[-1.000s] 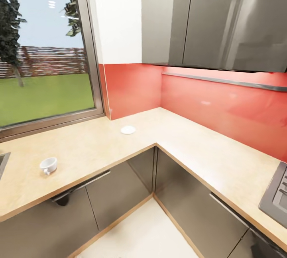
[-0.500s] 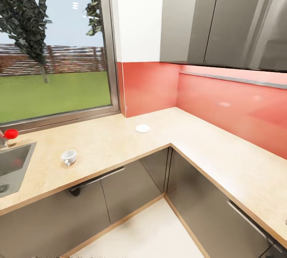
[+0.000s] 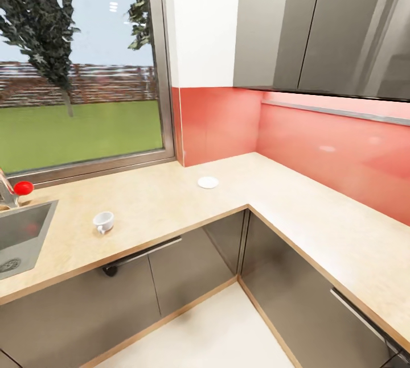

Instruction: Set up a coffee station on the kitchen countertop: keep the coffee maker on the countertop, move the bottle of coffee from the kitchen shelf to the counter next to the coffee maker, place a paper coffee filter on top of the coffee maker, put the saucer next to the coffee maker with the coffee cup on the saucer, and place the electric kettle next to the coffee maker.

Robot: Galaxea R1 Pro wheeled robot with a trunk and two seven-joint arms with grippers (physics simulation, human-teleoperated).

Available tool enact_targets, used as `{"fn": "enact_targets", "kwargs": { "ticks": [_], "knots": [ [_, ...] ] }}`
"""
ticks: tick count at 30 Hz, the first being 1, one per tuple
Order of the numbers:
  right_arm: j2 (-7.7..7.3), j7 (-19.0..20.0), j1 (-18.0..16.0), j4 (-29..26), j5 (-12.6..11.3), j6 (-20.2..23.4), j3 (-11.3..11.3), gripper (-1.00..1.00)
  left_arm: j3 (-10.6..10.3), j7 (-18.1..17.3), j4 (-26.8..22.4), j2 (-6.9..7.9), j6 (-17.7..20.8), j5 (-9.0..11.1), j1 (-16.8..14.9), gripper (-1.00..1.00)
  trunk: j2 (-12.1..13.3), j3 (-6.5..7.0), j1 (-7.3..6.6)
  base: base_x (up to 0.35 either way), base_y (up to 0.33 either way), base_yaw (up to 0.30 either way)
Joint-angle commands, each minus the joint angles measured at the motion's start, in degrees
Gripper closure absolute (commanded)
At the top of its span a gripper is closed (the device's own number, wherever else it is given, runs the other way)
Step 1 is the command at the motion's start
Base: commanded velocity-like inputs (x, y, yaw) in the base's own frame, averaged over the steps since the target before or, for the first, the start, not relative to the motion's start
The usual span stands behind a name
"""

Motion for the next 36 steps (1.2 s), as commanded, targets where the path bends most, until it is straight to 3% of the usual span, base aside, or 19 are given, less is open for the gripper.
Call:
{"fn": "enact_targets", "kwargs": {
  "ticks": [1, 2, 4, 7, 10, 11, 15, 19, 25, 27, 30, 31, 36],
  "knots": [
    [-0.09, 0.22, -0.06, 0.05, -0.67, -0.21, 0.35, -1.0, 0.32, 0.1, -0.28, 0.15, -0.57, -0.72, -2.38, -1.0, -0.08, -0.1, 0.02, 0.0, 0.0, 0.0],
    [-0.12, 0.19, -0.07, -1.85, -0.79, -0.33, 0.23, -1.0, -2.68, 0.11, -0.43, 0.33, -2.34, -0.78, -8.07, -1.0, -0.08, -0.1, 0.02, 0.0, 0.0, 0.0],
    [0.02, 0.13, -0.07, -5.24, -0.77, -0.7, 0.3, -1.0, -4.62, 0.12, -0.45, 0.21, -5.86, -0.75, -11.32, -1.0, -0.08, -0.1, 0.02, 0.0, 0.0, 0.0],
    [0.25, 0.12, -0.07, -8.23, -0.79, -2.07, 0.34, -1.0, -5.56, 0.11, -0.46, -0.14, -10.16, -0.72, -14.17, -1.0, -0.08, -0.1, 0.02, 0.0, 0.0, 0.0],
    [1.41, 0.15, -0.07, -11.24, -0.81, -6.49, 0.39, -1.0, -6.03, -0.15, -0.41, -1.1, -15.39, -0.66, -17.89, -1.0, -0.08, -0.1, 0.02, 0.0, 0.0, 0.0],
    [1.8, 0.16, -0.07, -11.58, -0.81, -7.42, 0.4, -1.0, -6.07, -0.26, -0.4, -1.4, -15.94, -0.66, -18.49, -1.0, -0.08, -0.1, 0.02, 0.0, 0.0, 0.0],
    [5.69, 0.13, -0.07, -13.44, -0.75, -12.59, 0.38, -1.0, -6.17, -0.99, -0.38, -3.51, -17.64, -0.64, -21.95, -1.0, -0.08, -0.1, 0.02, 0.0, 0.0, 0.0],
    [8.43, 0.18, -0.07, -17.03, -0.66, -13.94, 0.37, -1.0, -6.2, -1.35, -0.36, -6.01, -18.12, -0.64, -26.6, -1.0, -0.08, -0.1, 0.02, 0.0, 0.0, 0.0],
    [9.6, 0.2, -0.07, -26.69, -0.77, -14.35, 0.37, -1.0, -6.16, -2.29, 0.13, -7.13, -18.17, -0.41, -33.51, -1.0, -0.08, -0.1, 0.02, 0.0, 0.0, 0.0],
    [9.68, 0.2, -0.11, -30.55, -0.85, -14.34, 0.37, -1.0, -6.14, -4.11, 0.27, -7.21, -17.93, -0.22, -35.92, -1.0, -0.08, -0.1, 0.02, 0.0, 0.0, 0.0],
    [9.79, 0.34, -0.26, -38.19, -0.94, -14.03, 0.37, -1.0, -5.78, -10.21, 0.35, -7.24, -17.36, 0.49, -40.9, -1.0, -0.08, -0.1, 0.02, 0.0, 0.0, 0.0],
    [9.93, 0.47, -1.52, -41.29, -0.95, -13.82, 0.37, -1.0, -5.65, -13.77, 0.39, -7.2, -16.64, 2.01, -44.08, -1.0, -0.08, -0.1, 0.02, 0.0, 0.0, 0.0],
    [10.03, 0.53, -6.15, -45.99, -0.97, -13.18, 0.42, -1.0, -5.6, -21.6, 0.1, -7.07, -10.05, 4.91, -49.62, -1.0, -0.08, -0.1, 0.02, 0.0, 0.0, 0.0]
  ]
}}
